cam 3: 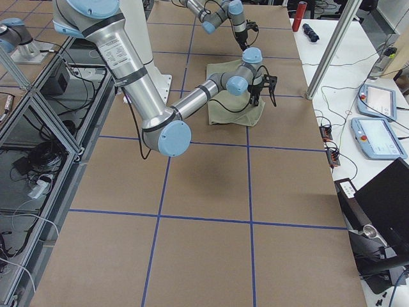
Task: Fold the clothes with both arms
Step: 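Lower the hem onto the collar edge and open both grippers, then move the right gripper down to the folded shirt's side edge and grasp it, then drag the folded shirt with the right gripper away from the left arm, then lower the left gripper to the shirt corner nearest it and grasp it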
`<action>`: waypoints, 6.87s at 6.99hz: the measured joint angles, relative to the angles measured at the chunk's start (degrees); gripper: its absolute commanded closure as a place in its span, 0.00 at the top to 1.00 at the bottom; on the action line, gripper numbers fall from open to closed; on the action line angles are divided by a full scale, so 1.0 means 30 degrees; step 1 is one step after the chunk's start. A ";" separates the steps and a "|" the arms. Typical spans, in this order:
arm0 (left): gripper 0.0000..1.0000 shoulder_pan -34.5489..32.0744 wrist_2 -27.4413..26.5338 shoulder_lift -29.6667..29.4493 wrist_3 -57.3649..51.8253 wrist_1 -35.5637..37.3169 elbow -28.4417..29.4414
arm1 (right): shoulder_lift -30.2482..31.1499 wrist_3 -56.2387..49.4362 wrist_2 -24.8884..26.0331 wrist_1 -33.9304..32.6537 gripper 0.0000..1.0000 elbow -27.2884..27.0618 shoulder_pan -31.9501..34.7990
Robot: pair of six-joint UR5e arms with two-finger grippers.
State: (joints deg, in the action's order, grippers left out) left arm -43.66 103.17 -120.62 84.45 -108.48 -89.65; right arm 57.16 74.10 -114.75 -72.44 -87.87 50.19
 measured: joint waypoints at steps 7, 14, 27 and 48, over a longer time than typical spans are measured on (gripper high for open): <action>1.00 0.0045 -0.0560 -0.0805 -0.0035 -0.0687 0.1346 | -0.1040 -0.0028 0.0366 0.2400 1.00 0.2455 -0.0384; 1.00 -0.0095 -0.0489 -0.0634 -0.1247 -0.0609 0.1226 | 0.4371 -0.0275 0.0554 0.2309 1.00 -0.3909 -0.3301; 1.00 -0.0068 -0.0553 -0.0562 -0.1197 -0.0609 0.0854 | 0.6759 -0.0031 0.1973 0.2256 0.00 -0.5518 -0.5852; 0.98 0.8269 0.0985 0.0705 0.8772 -0.3220 -0.2993 | 1.2153 0.2839 0.1110 0.2146 1.00 -1.3716 -0.6921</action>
State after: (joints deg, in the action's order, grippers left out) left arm -18.85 106.13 -118.51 110.77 -118.14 -98.63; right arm 93.62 82.62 -111.42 -66.00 -129.02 29.43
